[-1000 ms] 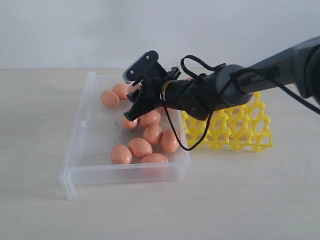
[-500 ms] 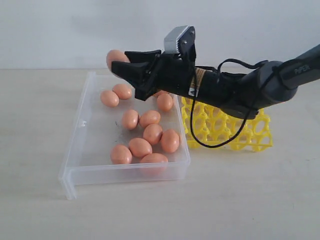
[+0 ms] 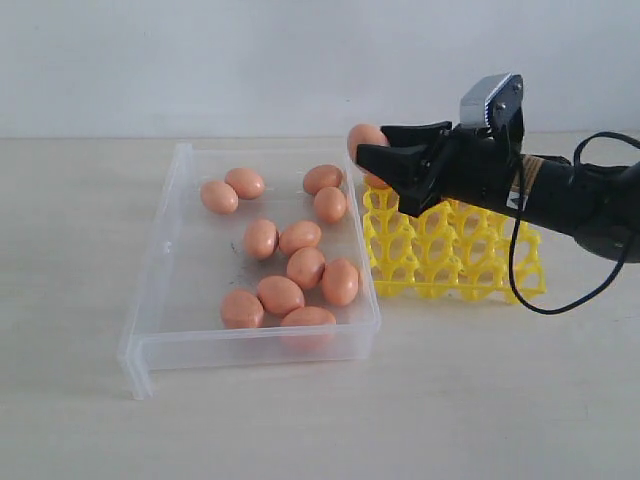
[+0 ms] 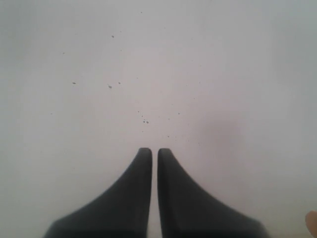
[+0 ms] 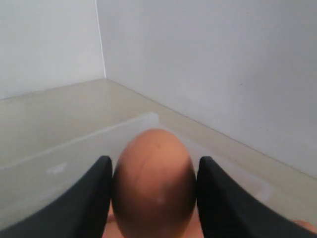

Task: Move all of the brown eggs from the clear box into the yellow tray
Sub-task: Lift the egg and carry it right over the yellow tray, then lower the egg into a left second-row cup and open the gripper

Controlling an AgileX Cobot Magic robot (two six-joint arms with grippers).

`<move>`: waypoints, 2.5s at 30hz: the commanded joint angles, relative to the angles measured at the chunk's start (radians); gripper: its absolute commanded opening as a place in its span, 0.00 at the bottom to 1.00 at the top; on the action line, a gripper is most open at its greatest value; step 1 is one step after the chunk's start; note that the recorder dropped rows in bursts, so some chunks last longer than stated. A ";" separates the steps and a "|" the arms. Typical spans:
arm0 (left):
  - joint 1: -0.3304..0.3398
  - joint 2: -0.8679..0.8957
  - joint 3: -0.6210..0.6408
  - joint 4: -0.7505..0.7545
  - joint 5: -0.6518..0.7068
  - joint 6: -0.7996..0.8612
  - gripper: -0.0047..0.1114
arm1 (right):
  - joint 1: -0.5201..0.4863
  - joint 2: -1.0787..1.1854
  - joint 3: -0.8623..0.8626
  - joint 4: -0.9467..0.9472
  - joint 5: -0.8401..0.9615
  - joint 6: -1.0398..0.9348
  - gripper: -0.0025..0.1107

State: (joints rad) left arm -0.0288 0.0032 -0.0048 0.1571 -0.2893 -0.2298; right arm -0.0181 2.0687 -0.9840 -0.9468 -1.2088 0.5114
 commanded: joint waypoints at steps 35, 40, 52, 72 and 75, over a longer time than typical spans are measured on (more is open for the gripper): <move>-0.004 -0.003 0.005 -0.007 0.006 -0.004 0.08 | -0.049 0.280 -0.295 -0.085 -0.012 0.162 0.02; -0.004 -0.003 0.005 -0.007 0.006 -0.004 0.08 | -0.053 0.305 -0.333 -0.113 -0.012 0.197 0.02; -0.004 -0.003 0.005 -0.007 0.006 -0.004 0.08 | -0.071 0.333 -0.333 -0.136 0.005 0.179 0.02; -0.004 -0.003 0.005 -0.007 0.004 -0.004 0.08 | -0.066 0.340 -0.333 -0.079 0.108 0.140 0.02; -0.004 -0.003 0.005 -0.007 0.004 -0.004 0.08 | -0.059 0.340 -0.335 -0.077 0.131 0.142 0.02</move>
State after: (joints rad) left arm -0.0288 0.0032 -0.0048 0.1571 -0.2893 -0.2298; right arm -0.0801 2.4096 -1.3162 -1.0165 -1.1255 0.6416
